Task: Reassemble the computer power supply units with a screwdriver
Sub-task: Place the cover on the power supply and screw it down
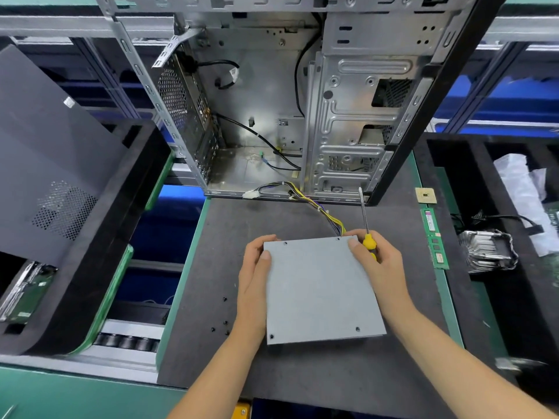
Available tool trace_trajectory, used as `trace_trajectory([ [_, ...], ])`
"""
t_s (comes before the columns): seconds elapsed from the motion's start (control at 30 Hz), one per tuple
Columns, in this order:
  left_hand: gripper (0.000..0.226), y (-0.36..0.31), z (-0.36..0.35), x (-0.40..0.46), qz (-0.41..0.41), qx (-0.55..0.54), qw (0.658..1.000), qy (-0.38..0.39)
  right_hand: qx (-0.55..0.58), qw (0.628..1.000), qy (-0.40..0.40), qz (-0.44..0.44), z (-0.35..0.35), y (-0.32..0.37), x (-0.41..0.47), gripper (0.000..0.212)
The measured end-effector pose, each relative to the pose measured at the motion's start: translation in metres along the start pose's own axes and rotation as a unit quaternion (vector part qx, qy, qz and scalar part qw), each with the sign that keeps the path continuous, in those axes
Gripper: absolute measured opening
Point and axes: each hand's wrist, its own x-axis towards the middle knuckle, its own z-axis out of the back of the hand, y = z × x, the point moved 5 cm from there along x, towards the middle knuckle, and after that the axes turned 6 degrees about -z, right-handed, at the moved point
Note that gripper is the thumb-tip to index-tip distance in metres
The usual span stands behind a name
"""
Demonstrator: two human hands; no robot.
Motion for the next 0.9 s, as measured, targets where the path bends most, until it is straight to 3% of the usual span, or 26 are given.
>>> trace_trajectory([
  [0.1, 0.018, -0.001, -0.002, 0.006, -0.001, 0.002, 1.000, 0.005, -0.002, 1.000, -0.025, 0.003, 0.002, 0.002, 0.001, 0.009],
  [0.47, 0.018, 0.008, -0.004, 0.007, 0.007, 0.019, 0.999, 0.031, -0.018, 0.998, 0.038, -0.039, 0.008, -0.002, 0.011, 0.008],
  [0.9, 0.015, 0.007, -0.006, 0.008, 0.010, 0.046, 0.996, 0.075, 0.039, 0.993, 0.030, -0.106, 0.010, -0.013, 0.015, 0.013],
])
